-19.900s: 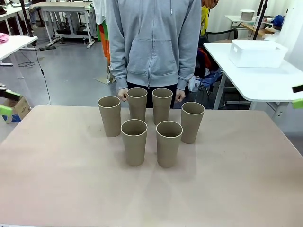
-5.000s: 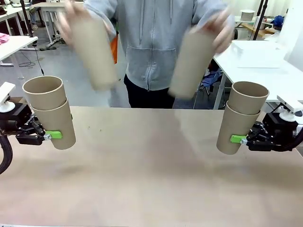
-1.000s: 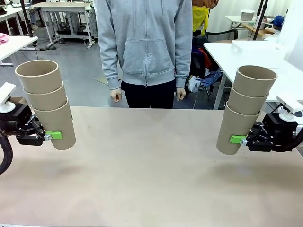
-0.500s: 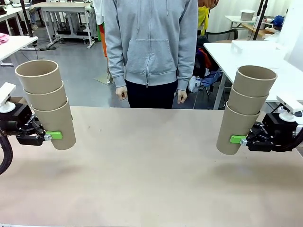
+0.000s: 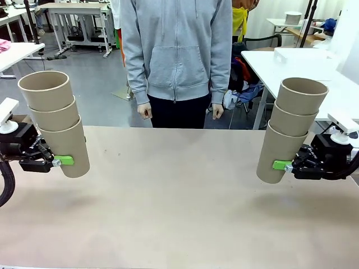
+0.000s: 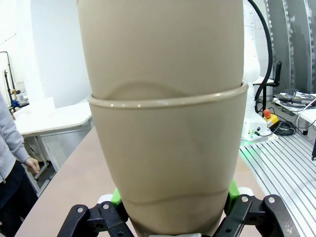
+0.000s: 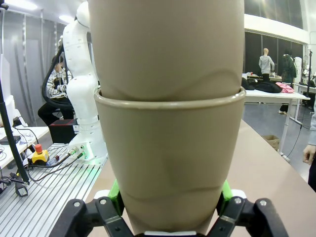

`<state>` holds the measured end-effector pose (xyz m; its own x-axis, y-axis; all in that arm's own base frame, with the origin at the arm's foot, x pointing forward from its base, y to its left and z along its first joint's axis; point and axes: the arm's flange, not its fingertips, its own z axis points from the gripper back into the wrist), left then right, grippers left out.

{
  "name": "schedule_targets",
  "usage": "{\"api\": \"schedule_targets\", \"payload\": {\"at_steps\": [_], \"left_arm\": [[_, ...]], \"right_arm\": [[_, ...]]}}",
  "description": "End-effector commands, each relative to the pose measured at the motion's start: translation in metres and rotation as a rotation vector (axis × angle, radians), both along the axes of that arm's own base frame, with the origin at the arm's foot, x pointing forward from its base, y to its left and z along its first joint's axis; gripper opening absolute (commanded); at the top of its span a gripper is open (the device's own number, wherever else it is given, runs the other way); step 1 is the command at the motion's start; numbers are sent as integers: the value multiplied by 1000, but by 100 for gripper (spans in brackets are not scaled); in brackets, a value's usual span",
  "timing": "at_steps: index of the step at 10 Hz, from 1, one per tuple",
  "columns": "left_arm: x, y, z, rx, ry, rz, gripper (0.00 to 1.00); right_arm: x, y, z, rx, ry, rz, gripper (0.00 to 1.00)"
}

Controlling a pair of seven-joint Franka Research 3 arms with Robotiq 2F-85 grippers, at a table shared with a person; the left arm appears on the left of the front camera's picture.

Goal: Stack the cups and store them in the basket.
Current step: Place the stack of Reusable plastic cups into the Pantry Basket.

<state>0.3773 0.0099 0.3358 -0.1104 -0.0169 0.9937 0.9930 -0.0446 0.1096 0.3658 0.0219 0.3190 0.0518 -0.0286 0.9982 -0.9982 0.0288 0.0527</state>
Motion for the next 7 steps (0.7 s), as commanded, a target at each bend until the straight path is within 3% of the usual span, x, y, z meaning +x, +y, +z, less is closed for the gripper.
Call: {"api": "schedule_targets", "payload": {"at_steps": [1,7], "left_arm": [[-2,-2,3,-7,-9,-6,84],[-2,-2,3,-7,-9,-6,84]], "right_arm": [[1,0,4,3,-11,-2,84],[1,0,4,3,-11,-2,84]]}}
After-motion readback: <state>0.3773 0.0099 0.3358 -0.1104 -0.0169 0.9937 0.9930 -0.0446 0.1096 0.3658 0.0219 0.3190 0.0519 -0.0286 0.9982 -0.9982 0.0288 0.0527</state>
